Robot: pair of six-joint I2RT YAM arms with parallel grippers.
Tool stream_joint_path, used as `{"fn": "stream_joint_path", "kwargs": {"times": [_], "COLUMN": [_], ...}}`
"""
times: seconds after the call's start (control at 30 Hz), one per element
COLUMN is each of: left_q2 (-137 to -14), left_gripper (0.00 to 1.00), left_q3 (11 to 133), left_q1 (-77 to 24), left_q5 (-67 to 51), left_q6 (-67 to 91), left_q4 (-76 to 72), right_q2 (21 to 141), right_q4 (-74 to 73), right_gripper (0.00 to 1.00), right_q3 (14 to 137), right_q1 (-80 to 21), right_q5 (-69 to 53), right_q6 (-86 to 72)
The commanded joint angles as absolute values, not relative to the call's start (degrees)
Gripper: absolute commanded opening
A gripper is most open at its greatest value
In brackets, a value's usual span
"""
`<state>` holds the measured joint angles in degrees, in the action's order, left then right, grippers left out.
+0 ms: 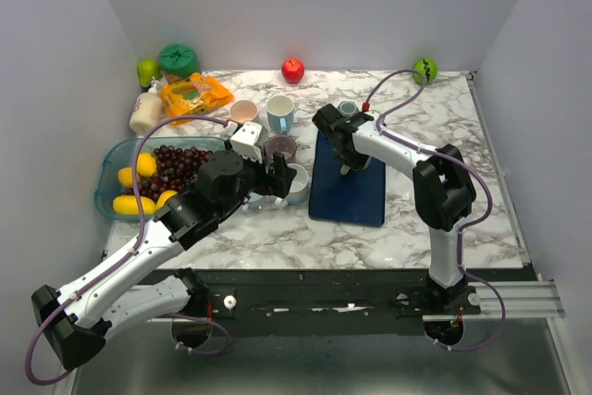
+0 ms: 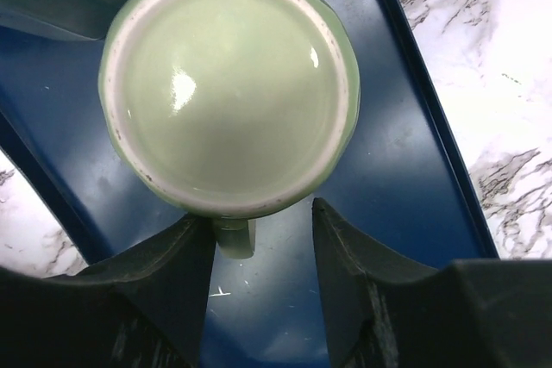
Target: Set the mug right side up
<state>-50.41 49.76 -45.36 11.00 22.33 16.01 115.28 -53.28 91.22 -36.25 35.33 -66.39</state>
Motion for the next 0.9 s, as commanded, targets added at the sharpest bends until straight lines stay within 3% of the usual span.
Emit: {"fn": "stream_joint_path", "kwargs": {"times": [0.0, 0.27, 0.33, 0.37, 0.53, 0.87], "left_q2": [-49.83, -49.83, -49.66, -49.66, -49.57, -50.89], "left_gripper": [0.99, 0.99, 0.99, 0.99, 0.99, 0.99], "left_q3": [48.96, 49.13, 49.04, 49.04, 49.22, 51.41], "left_q1": [-44.91, -44.74, -44.74, -44.65, -44.65, -44.38], "left_q5": [10.81, 10.72, 10.72, 10.72, 10.63, 8.26], "left_q6": [22.41, 22.50, 22.50, 22.41, 22.50, 23.20], "left_q4": [15.47, 15.47, 15.56, 15.56, 15.56, 14.94], "right_q2": [114.09, 114.61, 114.61, 114.44, 111.72, 92.13], "right_q4": [-51.69, -49.75, -49.13, -48.96, -46.76, -29.02], "right_gripper": [0.49, 0.19, 0.03, 0.01, 0.01, 0.01], "right_q3": [88.95, 88.94, 88.86, 88.77, 86.31, 73.75], "right_q1": [-35.77, -35.77, -35.77, -35.77, -35.77, -35.86], "right_q5": [38.93, 39.02, 38.67, 38.76, 39.20, 30.16], "right_q6": [-66.36, -62.58, -61.62, -61.52, -60.12, -47.74]}}
